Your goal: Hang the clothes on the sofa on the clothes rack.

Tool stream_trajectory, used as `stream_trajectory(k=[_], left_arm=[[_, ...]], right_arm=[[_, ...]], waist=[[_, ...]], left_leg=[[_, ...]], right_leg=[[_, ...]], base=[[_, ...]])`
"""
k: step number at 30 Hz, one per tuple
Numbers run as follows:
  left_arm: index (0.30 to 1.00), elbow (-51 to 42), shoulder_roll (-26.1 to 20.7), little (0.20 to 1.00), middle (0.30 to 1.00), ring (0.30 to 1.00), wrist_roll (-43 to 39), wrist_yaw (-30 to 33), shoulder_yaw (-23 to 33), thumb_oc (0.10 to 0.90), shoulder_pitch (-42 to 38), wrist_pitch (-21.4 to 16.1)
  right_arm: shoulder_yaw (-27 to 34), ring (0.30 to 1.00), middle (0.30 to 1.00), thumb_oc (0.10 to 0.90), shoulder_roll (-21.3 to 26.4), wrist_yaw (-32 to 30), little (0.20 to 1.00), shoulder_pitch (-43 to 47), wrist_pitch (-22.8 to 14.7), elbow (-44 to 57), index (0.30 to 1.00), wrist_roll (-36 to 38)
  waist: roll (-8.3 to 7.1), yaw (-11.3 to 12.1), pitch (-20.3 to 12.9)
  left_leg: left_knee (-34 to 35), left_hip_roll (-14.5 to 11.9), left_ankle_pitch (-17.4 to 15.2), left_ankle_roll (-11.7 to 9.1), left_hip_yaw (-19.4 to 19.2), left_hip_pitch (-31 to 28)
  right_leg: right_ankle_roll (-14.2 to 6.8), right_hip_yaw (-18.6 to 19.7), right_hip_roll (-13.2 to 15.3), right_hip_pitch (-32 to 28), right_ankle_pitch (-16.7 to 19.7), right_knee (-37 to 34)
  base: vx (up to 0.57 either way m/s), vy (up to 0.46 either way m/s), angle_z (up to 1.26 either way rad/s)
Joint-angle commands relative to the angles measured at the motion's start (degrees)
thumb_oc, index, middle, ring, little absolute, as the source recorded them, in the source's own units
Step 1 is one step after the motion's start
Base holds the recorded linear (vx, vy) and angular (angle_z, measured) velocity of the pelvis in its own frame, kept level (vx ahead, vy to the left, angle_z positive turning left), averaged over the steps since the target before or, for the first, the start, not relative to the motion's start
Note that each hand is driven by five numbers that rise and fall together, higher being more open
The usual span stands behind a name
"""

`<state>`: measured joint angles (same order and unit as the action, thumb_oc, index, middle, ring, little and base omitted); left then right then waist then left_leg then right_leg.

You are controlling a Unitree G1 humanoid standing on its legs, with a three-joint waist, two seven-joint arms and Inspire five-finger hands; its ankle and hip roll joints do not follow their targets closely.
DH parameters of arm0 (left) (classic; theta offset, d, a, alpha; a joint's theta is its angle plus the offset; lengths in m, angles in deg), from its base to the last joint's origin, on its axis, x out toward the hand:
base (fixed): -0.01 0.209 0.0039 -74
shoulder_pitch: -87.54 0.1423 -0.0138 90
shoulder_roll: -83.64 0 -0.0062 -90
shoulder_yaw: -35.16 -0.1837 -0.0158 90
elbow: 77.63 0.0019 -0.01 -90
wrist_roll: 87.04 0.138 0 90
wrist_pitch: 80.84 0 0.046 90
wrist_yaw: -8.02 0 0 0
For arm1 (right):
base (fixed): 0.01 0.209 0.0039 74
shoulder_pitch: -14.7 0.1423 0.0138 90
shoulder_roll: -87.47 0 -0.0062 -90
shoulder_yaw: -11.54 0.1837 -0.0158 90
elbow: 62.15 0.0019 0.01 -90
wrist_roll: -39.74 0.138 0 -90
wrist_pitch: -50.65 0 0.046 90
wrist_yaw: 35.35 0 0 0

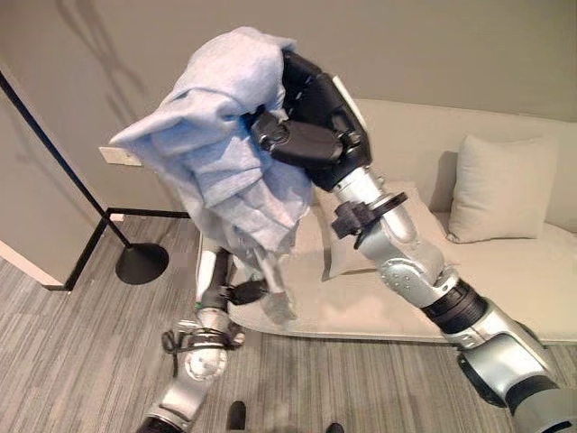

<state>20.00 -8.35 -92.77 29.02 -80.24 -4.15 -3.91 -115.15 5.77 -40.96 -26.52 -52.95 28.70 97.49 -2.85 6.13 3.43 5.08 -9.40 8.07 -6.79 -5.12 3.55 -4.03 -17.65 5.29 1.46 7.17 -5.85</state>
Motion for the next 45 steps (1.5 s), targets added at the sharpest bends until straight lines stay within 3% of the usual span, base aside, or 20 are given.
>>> stream_trajectory(k=[1,5,6,7,19,24,26,27,28,31,32,33,34,35,37,38,41,42,44,45], left_arm=[[0.9,6.6,0.4,0.9,0.9,0.9,0.4,-1.4,-3.3,0.8,-11.0,-6.1],[0.9,21.8,4.4,0.9,0.9,0.9,10.0,6.7,-6.5,0.8,-21.3,-1.8],[0.378,28.0,5.6,0.378,0.378,0.378,11.4,12.0,-5.3,0.452,-26.0,0.3],[0.3,28.0,5.6,0.3,0.3,0.3,11.4,12.0,-5.3,0.4,-26.0,0.3],[0.3,13.2,0.8,0.3,0.3,0.3,7.7,18.0,10.1,0.4,-14.6,-0.5],[0.3,3.6,-2.5,0.3,0.3,0.3,6.7,18.4,20.1,0.4,-6.8,-1.6],[0.3,-0.4,-3.5,0.3,0.3,0.3,6.7,19.1,24.5,0.4,-3.3,-1.9],[0.3,-5.0,-4.8,0.3,0.3,0.3,7.6,19.9,29.2,0.4,0.0,-2.5],[0.3,-5.1,-4.7,0.3,0.3,0.3,7.6,19.9,29.3,0.4,0.1,-2.4],[0.3,-10.3,-6.3,0.3,0.3,0.3,9.8,21.8,35.1,0.4,3.3,-2.8],[0.3,-12.4,-7.6,0.3,0.3,0.3,11.1,23.9,38.0,0.4,4.0,-4.1],[0.3,-12.4,-7.5,0.3,0.3,0.3,11.1,23.9,38.0,0.4,3.9,-4.0],[0.3,-13.8,-7.9,0.3,0.3,0.3,11.9,24.4,38.8,0.4,3.9,-4.4],[0.3,-14.4,-7.8,0.3,0.3,0.3,12.5,25.1,39.5,0.4,3.8,-4.7],[0.3,-16.0,-8.5,0.3,0.3,0.3,15.0,26.9,41.8,0.4,4.0,-4.9],[0.3,-16.1,-8.5,0.3,0.3,0.3,15.1,26.9,41.8,0.4,4.1,-4.9],[0.3,-17.1,-8.9,0.3,0.3,0.3,17.7,29.5,44.0,0.4,4.3,-5.0],[0.3,-17.2,-9.4,0.3,0.3,0.3,19.2,31.2,45.2,0.4,4.2,-5.0],[0.3,-17.6,-9.7,0.3,0.3,0.3,19.8,31.5,45.5,0.4,4.4,-4.8],[0.3,-18.8,-10.5,0.3,0.3,0.3,20.8,30.1,46.2,0.4,4.8,-4.3]], right_arm=[[3.5,0.3,0.3,0.4,-2.9,1.6,0.3,9.0,-8.6,2.7,0.3,4.1],[2.3,0.3,0.3,0.4,-6.9,2.4,0.3,6.9,-11.3,8.3,0.3,6.9],[2.5,0.3,0.3,0.4,-8.3,3.1,0.3,3.7,-12.4,12.5,0.3,6.6],[2.5,0.3,0.3,0.4,-8.3,3.1,0.3,3.7,-12.4,12.5,0.3,6.6],[9.5,0.3,0.3,0.4,-4.4,2.1,0.3,-6.5,-14.3,16.4,0.3,4.6],[10.7,0.3,0.3,0.4,1.3,4.1,0.3,-6.8,-12.4,14.3,0.3,6.0],[9.7,0.3,0.3,0.4,4.9,5.8,0.3,-6.2,-11.0,13.4,0.3,6.7],[9.2,0.3,0.3,0.4,9.5,7.9,0.3,-5.3,-9.9,13.5,0.3,7.8],[9.1,0.3,0.3,0.4,9.5,7.9,0.3,-5.3,-9.9,13.4,0.3,7.8],[10.4,0.3,0.3,0.4,15.3,10.8,0.3,-4.6,-9.1,13.5,0.3,8.6],[10.9,0.3,0.3,0.4,18.2,12.0,0.3,-3.3,-10.0,12.5,0.3,8.6],[11.0,0.3,0.3,0.4,18.2,12.1,0.3,-3.3,-10.1,12.4,0.3,8.7],[11.5,0.3,0.3,0.4,19.4,12.5,0.3,-2.9,-10.4,11.9,0.3,8.7],[12.6,0.3,0.3,0.4,20.8,12.4,0.3,-3.4,-10.8,11.1,0.3,8.1],[15.5,0.3,0.3,0.4,23.4,12.8,0.3,-7.5,-10.7,10.6,0.3,7.2],[15.6,0.3,0.3,0.4,23.4,12.8,0.3,-7.7,-10.7,10.8,0.3,7.1],[19.8,0.3,0.3,0.4,24.0,14.0,0.3,-14.6,-10.4,12.0,0.3,6.2],[21.9,0.3,0.3,0.4,23.8,14.4,0.3,-18.2,-10.3,12.5,0.3,5.8],[23.8,0.3,0.3,0.4,23.5,14.2,0.3,-21.0,-10.2,13.5,0.3,5.3],[26.5,0.3,0.3,0.4,24.0,13.8,0.3,-25.8,-9.8,13.6,0.3,3.8]], waist=[[-0.08,-0.2,-7.5],[0.31,-2.6,-7.7],[0.83,-3.6,-7.7],[0.83,-3.6,-7.7],[1.73,-2.8,-7.7],[1.48,-0.7,-7.7],[1.44,0.2,-7.4],[1.22,1.5,-6.9],[1.26,1.4,-7.0],[1.2,3.6,-5.0],[0.39,6.0,-3.1],[0.43,5.8,-3.2],[-0.16,6.7,-2.5],[-0.74,7.1,-1.8],[-0.8,6.4,-1.7],[-0.74,6.4,-1.7],[1.06,4.7,-1.9],[2.47,3.6,-2.2],[2.88,3.1,-2.6],[3.74,2.1,-3.2]], left_leg=[[-0.1,-2.1,-2.6,-0.8,-1.4,2.5],[-0.1,-1.9,-2.7,-0.8,-1.8,2.6],[-0.1,-1.9,-2.8,-0.8,-2.3,2.6],[-0.1,-1.9,-2.8,-0.8,-2.3,2.6],[-0.1,-2.6,-3.1,-1.0,-3.9,1.5],[-0.1,-3.2,-2.5,-1.6,-3.3,1.3],[-0.1,-3.7,-2.0,-1.9,-3.0,1.3],[-0.1,-3.9,-1.5,-2.2,-2.4,1.3],[-0.1,-3.9,-1.3,-2.1,-2.3,1.5],[-0.1,-3.8,2.0,-3.4,0.2,4.6],[-0.6,-2.7,4.2,-5.4,5.4,6.7],[-0.5,-2.6,4.5,-5.3,5.6,7.0],[-0.6,-1.8,4.2,-6.0,8.7,7.2],[-0.7,-1.7,3.5,-6.1,11.3,7.2],[-1.0,-6.6,1.9,-6.0,10.3,4.1],[-0.9,-6.7,1.9,-6.1,10.3,4.0],[-1.5,-12.5,4.9,-7.3,10.2,0.2],[-1.5,-14.2,7.4,-8.2,11.3,-1.2],[-0.8,-14.1,6.8,-8.2,12.7,-2.4],[-1.3,-13.5,-0.3,-8.1,12.3,-2.5]], right_leg=[[-2.7,-2.0,2.5,-3.6,-9.0,0.9],[-2.8,-1.4,2.7,-3.1,-8.8,0.9],[-2.9,-1.0,2.8,-2.6,-8.5,0.9],[-2.9,-1.0,2.8,-2.6,-8.5,0.9],[-3.4,-0.6,2.9,-2.6,-8.5,0.9],[-2.8,-1.4,2.0,-3.5,-9.6,0.9],[-2.5,-1.7,1.4,-3.7,-10.1,0.9],[-2.2,-2.0,0.7,-4.1,-10.8,0.9],[-2.2,-2.1,0.8,-3.9,-10.7,0.9],[-1.8,-3.9,0.2,-3.3,-11.3,0.9],[-1.6,-4.5,0.1,-2.5,-11.3,0.9],[-1.6,-4.7,0.1,-2.3,-11.0,0.9],[-1.5,-5.3,0.4,-1.9,-11.0,0.9],[-1.5,-6.9,1.0,-1.9,-10.9,0.9],[-2.4,-9.9,3.6,-1.2,-9.3,1.3],[-2.3,-9.9,3.5,-1.3,-9.3,1.3],[-4.4,-10.7,7.5,0.1,-7.2,3.9],[-6.2,-10.7,10.8,0.4,-6.1,5.8],[-7.9,-10.1,12.5,-0.4,-6.8,7.4],[-8.5,-11.5,15.8,-0.4,-6.0,10.0]], base=[[-0.01,-0.008,-0.14],[-0.01,-0.001,-0.08],[-0.01,-0.001,-0.04],[-0.01,-0.001,-0.06],[0.01,-0.01,-0.09],[0.01,-0.054,0.0],[0.02,-0.074,0.05],[0.01,-0.056,0.09],[0.0,-0.051,0.12],[-0.13,-0.028,0.21],[-0.21,-0.023,0.37],[-0.2,-0.019,0.38],[-0.14,0.028,0.7],[-0.22,0.141,0.63],[-0.15,0.225,0.69],[-0.06,0.212,0.81],[-0.08,0.487,0.58],[0.02,0.736,0.32],[0.05,0.546,0.42],[-0.02,0.355,0.6]])
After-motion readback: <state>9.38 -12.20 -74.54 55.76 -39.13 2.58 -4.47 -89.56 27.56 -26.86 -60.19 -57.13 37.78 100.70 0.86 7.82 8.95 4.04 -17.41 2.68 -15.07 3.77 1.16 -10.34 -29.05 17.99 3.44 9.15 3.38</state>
